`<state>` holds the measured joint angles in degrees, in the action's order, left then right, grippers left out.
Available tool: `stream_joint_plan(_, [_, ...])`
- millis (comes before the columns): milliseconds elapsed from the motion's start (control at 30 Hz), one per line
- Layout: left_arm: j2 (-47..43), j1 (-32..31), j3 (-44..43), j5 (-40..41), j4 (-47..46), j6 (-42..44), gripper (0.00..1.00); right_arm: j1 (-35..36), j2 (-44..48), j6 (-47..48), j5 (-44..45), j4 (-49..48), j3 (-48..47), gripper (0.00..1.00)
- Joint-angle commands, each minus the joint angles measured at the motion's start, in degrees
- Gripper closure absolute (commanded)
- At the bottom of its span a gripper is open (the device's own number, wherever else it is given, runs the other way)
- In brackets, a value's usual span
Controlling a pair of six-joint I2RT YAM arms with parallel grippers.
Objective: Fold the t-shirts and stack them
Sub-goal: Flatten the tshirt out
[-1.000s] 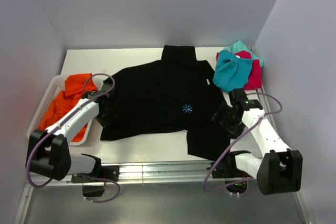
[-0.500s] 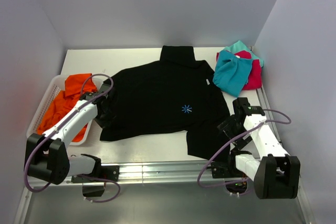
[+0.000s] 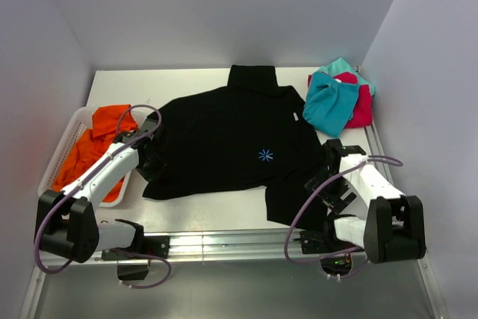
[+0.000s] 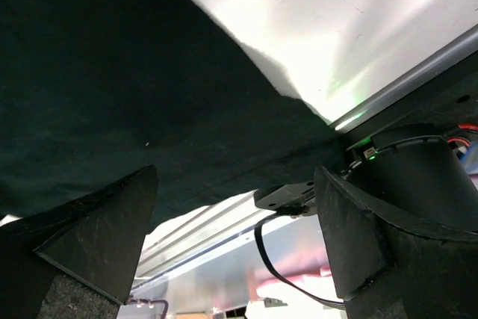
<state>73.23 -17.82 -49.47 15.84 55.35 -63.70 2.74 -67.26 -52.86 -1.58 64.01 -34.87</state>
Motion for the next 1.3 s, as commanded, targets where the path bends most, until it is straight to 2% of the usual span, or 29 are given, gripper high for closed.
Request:
stream_joint_plan(0, [-0.8, 0.2, 1.3, -1.0, -1.3, 0.0, 1.00, 0.3, -2.4, -0.1, 1.5, 0.5, -2.5, 0.09])
stream_joint_plan(333, [-3.2, 1.6, 3.5, -0.8, -1.9, 0.4, 1.00, 2.1, -10.5, 0.2, 3.2, -3.4, -2.8, 0.12])
stream_joint_plan(533, [-2.6, 2.3, 3.3, -0.8, -2.7, 1.0, 1.00, 4.0, -15.3, 2.3, 6.4, -7.1, -5.1, 0.20])
stream_joint_plan(567, [-2.4, 2.4, 3.3, -0.9, -3.0, 1.3, 1.00, 4.0, -16.0, 3.1, 6.4, -8.7, -5.0, 0.28])
stream_joint_plan(600, [-2.2, 2.4, 3.2, -1.0, -3.1, 1.3, 1.00, 3.9, -16.4, 3.5, 6.3, -9.7, -4.8, 0.32])
stream_joint_plan(733, [-1.8, 2.5, 2.8, -0.5, -2.9, 1.7, 1.00, 4.2, -18.9, 3.3, 5.8, -14.1, -3.3, 0.36])
stream_joint_plan(800, [-1.6, 2.6, 2.5, -0.1, -2.7, 2.2, 1.00, 5.3, -19.7, 1.8, 7.6, -13.3, -4.2, 0.40])
stream_joint_plan(833, [-1.3, 2.8, 2.5, 0.0, -2.7, 2.4, 1.00, 5.9, -20.1, 3.2, 7.9, -13.6, -4.5, 0.59])
stream_joint_plan(867, [-1.2, 2.8, 2.2, 0.0, -2.7, 2.6, 1.00, 7.1, -20.2, 3.6, 7.8, -13.6, -5.2, 0.95])
stream_joint_plan(900, [-1.0, 2.9, 1.9, 0.0, -2.7, 2.7, 1.00, 7.7, -20.4, 3.3, 9.2, -13.0, -5.7, 1.00])
stream_joint_plan(1100, [0.9, 2.9, -0.4, 0.8, -2.3, 4.0, 1.00, 9.0, -21.9, 3.6, 8.2, -15.2, -6.3, 1.00])
stream_joint_plan(1267, [-0.2, 2.9, -6.1, 4.5, 0.9, 5.8, 1.00, 9.7, -17.8, 2.9, 6.7, -14.3, -9.4, 1.00])
